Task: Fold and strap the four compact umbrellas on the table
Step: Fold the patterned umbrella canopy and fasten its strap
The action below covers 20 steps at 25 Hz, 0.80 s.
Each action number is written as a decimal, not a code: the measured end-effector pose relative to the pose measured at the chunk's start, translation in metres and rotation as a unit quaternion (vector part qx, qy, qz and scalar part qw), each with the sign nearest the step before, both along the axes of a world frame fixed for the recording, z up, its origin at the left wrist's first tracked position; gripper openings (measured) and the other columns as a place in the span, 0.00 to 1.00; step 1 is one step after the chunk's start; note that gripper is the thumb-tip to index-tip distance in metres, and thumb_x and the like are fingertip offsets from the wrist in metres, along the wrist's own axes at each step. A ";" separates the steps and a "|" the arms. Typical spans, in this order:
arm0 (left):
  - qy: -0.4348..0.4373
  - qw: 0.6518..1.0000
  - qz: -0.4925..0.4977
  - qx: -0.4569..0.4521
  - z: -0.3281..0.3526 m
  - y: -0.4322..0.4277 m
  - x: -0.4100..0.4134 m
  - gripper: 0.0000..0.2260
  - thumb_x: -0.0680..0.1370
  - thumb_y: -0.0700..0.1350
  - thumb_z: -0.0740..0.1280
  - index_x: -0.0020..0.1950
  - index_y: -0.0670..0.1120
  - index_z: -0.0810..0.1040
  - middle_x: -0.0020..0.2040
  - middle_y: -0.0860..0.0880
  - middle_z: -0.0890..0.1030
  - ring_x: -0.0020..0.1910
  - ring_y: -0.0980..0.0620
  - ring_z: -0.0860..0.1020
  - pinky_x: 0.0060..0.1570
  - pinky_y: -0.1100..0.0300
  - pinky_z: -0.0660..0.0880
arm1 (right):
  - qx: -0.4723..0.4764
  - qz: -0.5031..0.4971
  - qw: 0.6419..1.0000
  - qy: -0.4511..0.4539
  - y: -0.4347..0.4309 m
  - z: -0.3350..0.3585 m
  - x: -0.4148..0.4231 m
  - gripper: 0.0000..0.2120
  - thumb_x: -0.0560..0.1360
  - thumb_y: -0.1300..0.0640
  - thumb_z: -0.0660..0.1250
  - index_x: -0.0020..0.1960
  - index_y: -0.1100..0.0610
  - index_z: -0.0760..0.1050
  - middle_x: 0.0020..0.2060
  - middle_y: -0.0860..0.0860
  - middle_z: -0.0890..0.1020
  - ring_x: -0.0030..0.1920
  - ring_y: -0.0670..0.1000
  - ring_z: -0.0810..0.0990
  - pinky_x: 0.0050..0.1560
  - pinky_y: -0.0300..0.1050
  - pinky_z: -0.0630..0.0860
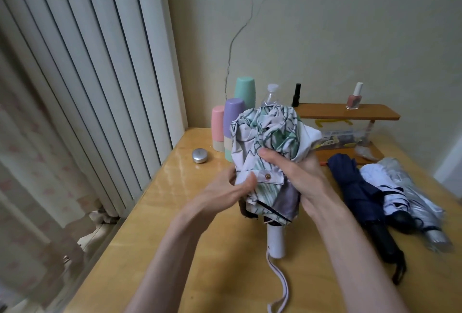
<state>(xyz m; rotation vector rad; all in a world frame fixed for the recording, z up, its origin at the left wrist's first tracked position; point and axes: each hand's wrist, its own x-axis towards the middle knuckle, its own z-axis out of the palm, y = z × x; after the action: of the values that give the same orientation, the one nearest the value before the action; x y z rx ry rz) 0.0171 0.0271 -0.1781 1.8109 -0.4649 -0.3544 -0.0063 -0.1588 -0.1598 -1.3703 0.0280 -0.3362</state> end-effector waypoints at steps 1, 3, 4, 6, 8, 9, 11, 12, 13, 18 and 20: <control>0.026 1.000 -0.005 0.008 -0.001 0.007 0.001 0.40 0.66 0.82 0.64 0.65 0.53 0.77 0.57 0.57 0.81 0.54 0.57 0.80 0.56 0.59 0.78 | -0.004 0.009 1.000 -0.002 -0.002 -0.002 0.001 0.24 0.71 0.63 0.81 0.66 0.56 0.81 0.57 0.50 0.88 0.58 0.52 0.87 0.63 0.54 0.81; 0.040 0.996 -0.001 0.076 -0.002 0.026 0.007 0.42 0.68 0.82 0.56 0.70 0.53 0.77 0.64 0.56 0.80 0.62 0.56 0.78 0.61 0.56 0.75 | -0.004 0.012 1.000 -0.013 -0.006 -0.002 0.000 0.26 0.71 0.64 0.80 0.67 0.56 0.79 0.58 0.50 0.88 0.60 0.52 0.86 0.63 0.52 0.81; 0.020 0.991 0.007 0.132 -0.003 0.035 0.015 0.40 0.71 0.80 0.54 0.71 0.55 0.79 0.66 0.57 0.80 0.65 0.56 0.78 0.64 0.56 0.74 | -0.004 0.010 1.000 -0.020 -0.008 -0.002 0.000 0.25 0.72 0.65 0.79 0.67 0.56 0.79 0.58 0.50 0.88 0.60 0.52 0.86 0.62 0.51 0.82; -0.038 0.983 0.031 0.175 -0.001 0.043 0.022 0.36 0.75 0.77 0.55 0.72 0.56 0.79 0.68 0.60 0.80 0.70 0.57 0.76 0.70 0.58 0.70 | -0.008 0.006 1.000 -0.026 -0.010 -0.002 0.000 0.24 0.72 0.66 0.79 0.66 0.57 0.80 0.57 0.50 0.88 0.59 0.52 0.87 0.60 0.48 0.83; -0.045 0.995 0.077 0.050 0.002 0.032 0.015 0.36 0.74 0.75 0.59 0.76 0.58 0.73 0.70 0.63 0.77 0.71 0.60 0.74 0.72 0.60 0.67 | -0.029 0.016 0.999 -0.034 -0.011 -0.005 0.001 0.24 0.72 0.66 0.79 0.65 0.56 0.80 0.58 0.50 0.88 0.60 0.52 0.86 0.62 0.50 0.83; -0.031 0.995 0.089 -0.017 0.003 0.022 0.008 0.38 0.71 0.77 0.62 0.76 0.59 0.71 0.70 0.63 0.77 0.69 0.62 0.75 0.71 0.59 0.69 | -0.039 0.024 0.998 -0.035 -0.009 -0.006 0.001 0.24 0.72 0.66 0.79 0.66 0.56 0.80 0.58 0.50 0.87 0.61 0.52 0.86 0.63 0.52 0.82; -0.013 0.993 0.053 -0.104 -0.004 -0.002 -0.001 0.46 0.64 0.80 0.68 0.76 0.57 0.71 0.70 0.58 0.80 0.65 0.60 0.80 0.69 0.56 0.75 | -0.056 0.037 0.997 -0.041 -0.003 -0.006 0.002 0.24 0.72 0.65 0.80 0.66 0.55 0.80 0.59 0.50 0.87 0.61 0.52 0.86 0.65 0.54 0.81; -0.007 0.991 0.031 -0.130 -0.011 -0.013 -0.004 0.45 0.66 0.78 0.71 0.76 0.55 0.71 0.70 0.55 0.81 0.66 0.57 0.81 0.68 0.56 0.77 | -0.060 0.040 0.996 -0.049 0.000 -0.006 0.002 0.24 0.72 0.65 0.80 0.65 0.55 0.80 0.58 0.50 0.88 0.61 0.51 0.86 0.64 0.52 0.81; -0.004 0.987 0.021 -0.159 -0.012 -0.022 -0.009 0.43 0.68 0.74 0.73 0.77 0.54 0.71 0.71 0.54 0.81 0.68 0.55 0.80 0.68 0.55 0.78 | -0.057 0.041 0.996 -0.058 0.003 -0.007 0.003 0.23 0.71 0.64 0.80 0.64 0.54 0.80 0.57 0.49 0.88 0.60 0.50 0.86 0.63 0.49 0.82; 0.094 0.968 0.027 -0.229 -0.012 -0.023 -0.007 0.34 0.72 0.58 0.79 0.75 0.50 0.74 0.66 0.49 0.85 0.65 0.48 0.84 0.60 0.55 0.82 | -0.021 0.042 0.997 -0.054 0.018 -0.010 0.002 0.20 0.67 0.51 0.78 0.59 0.50 0.81 0.51 0.44 0.89 0.54 0.45 0.87 0.52 0.37 0.82; 0.118 0.967 0.029 -0.223 -0.013 -0.021 -0.008 0.25 0.76 0.50 0.77 0.72 0.49 0.77 0.62 0.48 0.86 0.61 0.47 0.85 0.56 0.56 0.83 | -0.074 0.023 0.995 -0.065 0.015 -0.009 0.004 0.23 0.69 0.48 0.79 0.62 0.54 0.82 0.53 0.46 0.89 0.55 0.45 0.87 0.52 0.36 0.82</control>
<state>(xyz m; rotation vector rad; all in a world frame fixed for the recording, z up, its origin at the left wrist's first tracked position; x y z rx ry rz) 0.0094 0.0063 -0.1906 1.3229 -0.2953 -0.3848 -0.0021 -0.1435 -0.1691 -1.4909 -0.1384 -0.3943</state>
